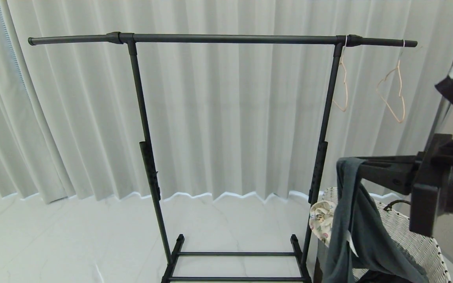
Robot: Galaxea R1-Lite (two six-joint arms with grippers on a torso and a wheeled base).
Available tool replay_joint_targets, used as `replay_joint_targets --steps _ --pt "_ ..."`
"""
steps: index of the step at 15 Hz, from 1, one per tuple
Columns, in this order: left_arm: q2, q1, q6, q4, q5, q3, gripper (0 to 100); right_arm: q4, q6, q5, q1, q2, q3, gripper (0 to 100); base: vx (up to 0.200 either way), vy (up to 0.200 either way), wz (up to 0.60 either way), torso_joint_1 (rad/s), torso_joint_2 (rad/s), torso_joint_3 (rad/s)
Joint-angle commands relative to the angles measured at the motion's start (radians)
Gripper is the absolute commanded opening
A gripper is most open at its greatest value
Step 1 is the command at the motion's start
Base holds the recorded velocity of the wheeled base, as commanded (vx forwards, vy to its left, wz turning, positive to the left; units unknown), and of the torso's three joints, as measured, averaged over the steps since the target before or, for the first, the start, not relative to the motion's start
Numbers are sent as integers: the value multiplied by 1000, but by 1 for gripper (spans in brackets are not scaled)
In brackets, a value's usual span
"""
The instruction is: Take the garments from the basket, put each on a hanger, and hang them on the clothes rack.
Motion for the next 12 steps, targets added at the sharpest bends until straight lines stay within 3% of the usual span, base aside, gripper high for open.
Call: replay_joint_targets --steps 1,2,4,6,8,10,12 --pt "122 -34 -117 -60 -17 -168 100 -5 18 0 12 84 -91 0 0 0 0 0 0 0" --pt "248 -44 -152 -82 -11 -304 100 -5 40 1 18 100 -117 0 0 0 0 0 0 0" --pt "444 -48 -143 -88 -40 -508 100 -51 92 0 56 131 -146 0 0 0 0 0 0 0" --pt "582 -49 -111 -88 -183 -637 100 -150 104 0 75 182 -155 0 0 0 0 0 0 0" --pt "677 -54 -106 -88 -241 -729 100 -182 104 0 82 219 -187 0 0 0 0 0 0 0" --pt "838 -146 -99 -88 -255 -877 100 -183 104 0 86 263 -258 0 0 0 0 0 0 0" --pt "939 -255 -94 -88 -248 -946 100 -183 101 0 84 289 -292 0 0 0 0 0 0 0"
